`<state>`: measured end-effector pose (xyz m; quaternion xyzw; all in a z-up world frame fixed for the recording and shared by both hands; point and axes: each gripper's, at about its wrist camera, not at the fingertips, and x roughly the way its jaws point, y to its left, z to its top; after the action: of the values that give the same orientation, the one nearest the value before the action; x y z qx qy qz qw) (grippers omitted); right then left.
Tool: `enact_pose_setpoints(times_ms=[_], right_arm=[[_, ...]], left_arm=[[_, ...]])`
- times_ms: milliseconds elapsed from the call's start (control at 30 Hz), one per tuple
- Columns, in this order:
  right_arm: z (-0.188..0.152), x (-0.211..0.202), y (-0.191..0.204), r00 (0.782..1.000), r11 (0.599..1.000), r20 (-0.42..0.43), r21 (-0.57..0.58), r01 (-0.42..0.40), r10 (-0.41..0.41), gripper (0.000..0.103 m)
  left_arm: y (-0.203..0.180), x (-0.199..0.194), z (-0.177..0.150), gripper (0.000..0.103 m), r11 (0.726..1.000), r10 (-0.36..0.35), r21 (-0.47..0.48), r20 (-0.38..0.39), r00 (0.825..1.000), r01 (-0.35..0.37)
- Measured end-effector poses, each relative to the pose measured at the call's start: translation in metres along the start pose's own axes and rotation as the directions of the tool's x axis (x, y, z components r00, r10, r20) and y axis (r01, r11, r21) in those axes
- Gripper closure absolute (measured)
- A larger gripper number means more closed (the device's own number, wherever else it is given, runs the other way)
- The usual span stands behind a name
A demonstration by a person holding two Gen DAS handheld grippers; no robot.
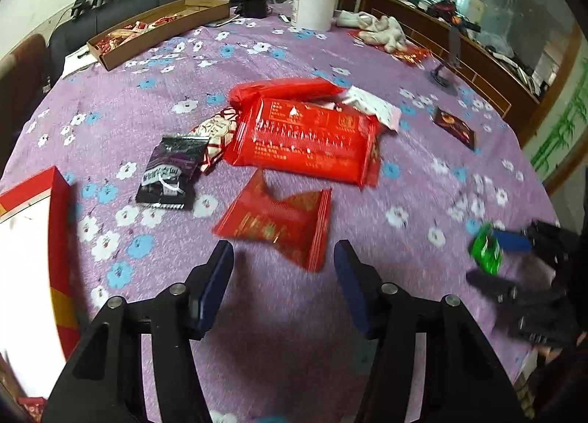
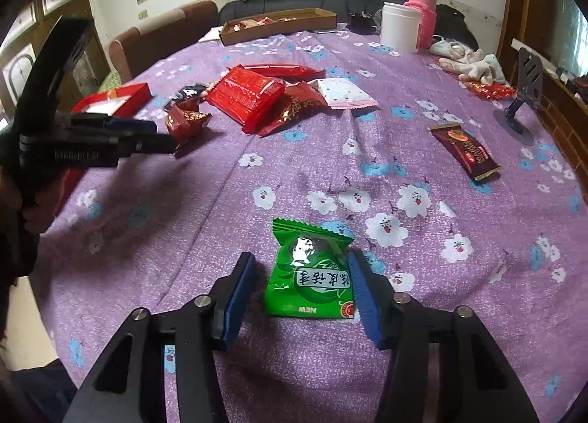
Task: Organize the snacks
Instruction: 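Grasp green snack pack with right gripper while left gripper grasps red wrapper, then drop red wrapper into tray with left gripper while right drops green pack there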
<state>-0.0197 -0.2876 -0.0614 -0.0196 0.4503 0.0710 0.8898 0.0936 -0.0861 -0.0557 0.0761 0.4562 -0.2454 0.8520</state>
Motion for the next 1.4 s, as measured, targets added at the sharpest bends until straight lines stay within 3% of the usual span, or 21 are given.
enact_pose_setpoints(times_ms=[133,267,367,467,567,667,833,900,1100,1267,1400], right_arm=[[0.001,0.0,0.004,0.999,0.999,-0.009,0.0,0.032,-0.032,0.056],[0.001,0.0,0.007,0.999,0.999,-0.013,-0.006,0.047,-0.047,0.059],[0.001,-0.001,0.004,0.999,0.999,-0.011,0.005,0.032,-0.032,0.059],[0.001,-0.001,0.004,1.0,1.0,-0.009,0.009,0.03,-0.03,0.059],[0.001,-0.001,0.003,0.999,0.999,-0.005,0.022,0.033,-0.033,0.059],[0.002,-0.003,0.002,1.0,0.998,-0.003,0.05,0.024,-0.023,0.068],[0.005,-0.003,0.005,1.0,0.997,-0.021,0.071,0.021,-0.02,0.069],[0.006,-0.004,0.008,1.0,0.997,-0.027,0.08,-0.005,0.007,0.069],[0.023,-0.002,0.037,0.996,0.994,-0.034,0.067,-0.086,0.089,0.069],[0.059,-0.001,0.097,0.979,0.978,-0.002,-0.013,-0.206,0.206,0.07],[0.091,0.008,0.159,0.95,0.948,0.022,-0.084,-0.308,0.31,0.07]], left_arm=[[-0.004,0.002,0.009,0.048,1.0,0.021,-0.016,0.025,0.999,-0.021],[-0.007,0.021,0.015,0.048,0.998,0.069,-0.014,-0.024,0.997,-0.069],[-0.009,0.022,0.013,0.054,0.995,0.099,0.005,-0.01,0.995,-0.099],[0.0,0.016,0.014,0.06,0.998,0.04,-0.049,0.012,0.999,-0.04],[0.001,0.014,0.016,0.065,0.997,0.037,-0.064,0.033,0.999,-0.035],[0.002,0.007,0.013,0.068,0.997,0.024,-0.08,0.064,0.998,-0.018],[0.014,-0.016,-0.002,0.069,0.992,0.017,-0.123,0.085,0.996,-0.006],[0.019,-0.035,-0.013,0.068,0.992,0.018,-0.13,0.118,0.993,-0.003],[0.039,-0.104,-0.046,0.068,0.988,0.122,-0.116,0.221,0.968,-0.098],[0.081,-0.139,-0.074,0.068,0.97,0.195,-0.185,0.215,0.957,-0.157],[0.114,-0.158,-0.098,0.068,0.942,0.275,-0.253,0.207,0.939,-0.22]])
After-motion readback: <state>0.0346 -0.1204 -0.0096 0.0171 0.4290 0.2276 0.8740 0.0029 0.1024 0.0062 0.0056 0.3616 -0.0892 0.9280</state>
